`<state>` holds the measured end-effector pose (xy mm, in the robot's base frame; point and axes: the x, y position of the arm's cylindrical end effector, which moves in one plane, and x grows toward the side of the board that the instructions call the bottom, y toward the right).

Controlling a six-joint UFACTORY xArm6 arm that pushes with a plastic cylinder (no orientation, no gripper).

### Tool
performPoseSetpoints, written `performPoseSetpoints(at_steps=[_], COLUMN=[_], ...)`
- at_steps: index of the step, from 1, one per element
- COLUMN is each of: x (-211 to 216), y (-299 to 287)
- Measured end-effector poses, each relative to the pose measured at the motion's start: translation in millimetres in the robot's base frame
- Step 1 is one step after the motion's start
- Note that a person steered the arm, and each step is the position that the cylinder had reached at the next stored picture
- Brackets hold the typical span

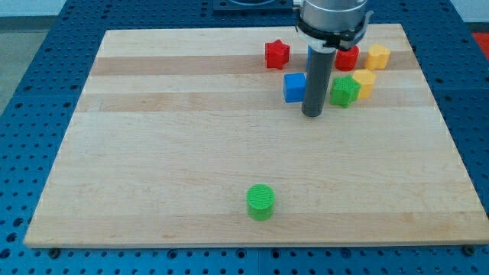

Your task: Slide the blue cube below the red star

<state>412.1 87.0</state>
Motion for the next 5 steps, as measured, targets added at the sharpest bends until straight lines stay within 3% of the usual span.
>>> performPoseSetpoints(at_steps=[3,4,5], x=[-69,-69,-43], y=[-36,-36,-28])
